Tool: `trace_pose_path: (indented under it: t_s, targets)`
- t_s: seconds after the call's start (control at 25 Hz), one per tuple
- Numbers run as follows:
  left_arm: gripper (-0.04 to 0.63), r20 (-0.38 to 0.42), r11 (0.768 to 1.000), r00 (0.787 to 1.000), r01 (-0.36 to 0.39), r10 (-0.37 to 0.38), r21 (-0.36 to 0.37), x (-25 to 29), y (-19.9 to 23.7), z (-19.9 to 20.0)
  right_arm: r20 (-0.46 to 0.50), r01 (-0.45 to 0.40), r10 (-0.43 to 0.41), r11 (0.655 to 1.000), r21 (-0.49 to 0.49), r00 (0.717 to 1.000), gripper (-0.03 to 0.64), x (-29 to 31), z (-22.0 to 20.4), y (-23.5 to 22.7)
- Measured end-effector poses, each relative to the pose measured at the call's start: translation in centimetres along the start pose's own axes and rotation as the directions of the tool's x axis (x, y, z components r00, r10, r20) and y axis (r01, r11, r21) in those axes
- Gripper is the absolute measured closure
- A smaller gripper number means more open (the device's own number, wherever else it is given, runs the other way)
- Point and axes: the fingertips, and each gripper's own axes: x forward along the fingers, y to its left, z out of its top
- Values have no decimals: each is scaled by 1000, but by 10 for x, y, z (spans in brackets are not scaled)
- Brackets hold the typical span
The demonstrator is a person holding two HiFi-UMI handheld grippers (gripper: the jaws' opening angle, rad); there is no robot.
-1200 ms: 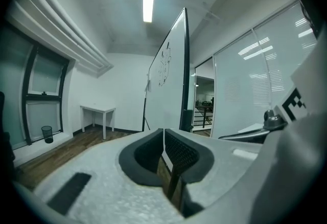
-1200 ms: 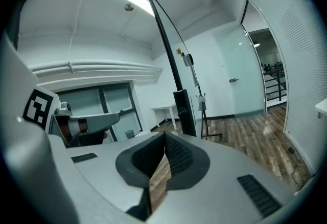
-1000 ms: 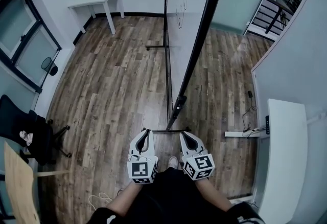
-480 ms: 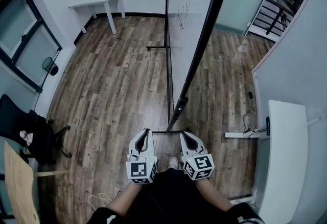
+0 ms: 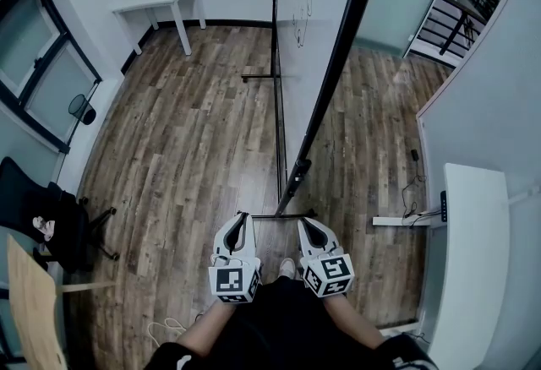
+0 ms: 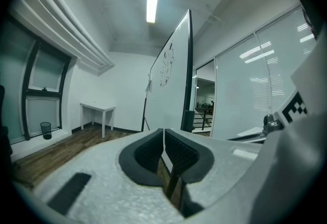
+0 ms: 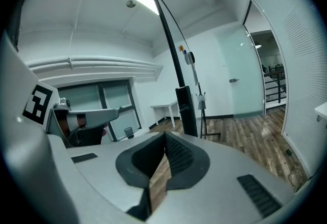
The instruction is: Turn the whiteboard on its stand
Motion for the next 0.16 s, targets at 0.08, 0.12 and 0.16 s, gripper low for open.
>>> trace_pose_path:
  t_s: [0.08, 0.12, 0.16]
  targets:
    - [571, -2, 1000, 1000, 0, 0, -2, 0, 1, 0, -2, 0, 0, 1000, -1, 1000, 604, 0, 0, 0]
    - [571, -3, 1000, 1000, 0, 0, -3, 0, 1, -1, -3, 0, 0, 1000, -2, 1000, 604, 0, -1, 0]
    - [571, -4, 1000, 1000, 0, 0, -3, 1, 0, -1, -4, -1, 1, 1000, -2, 1000, 604, 0, -1, 0]
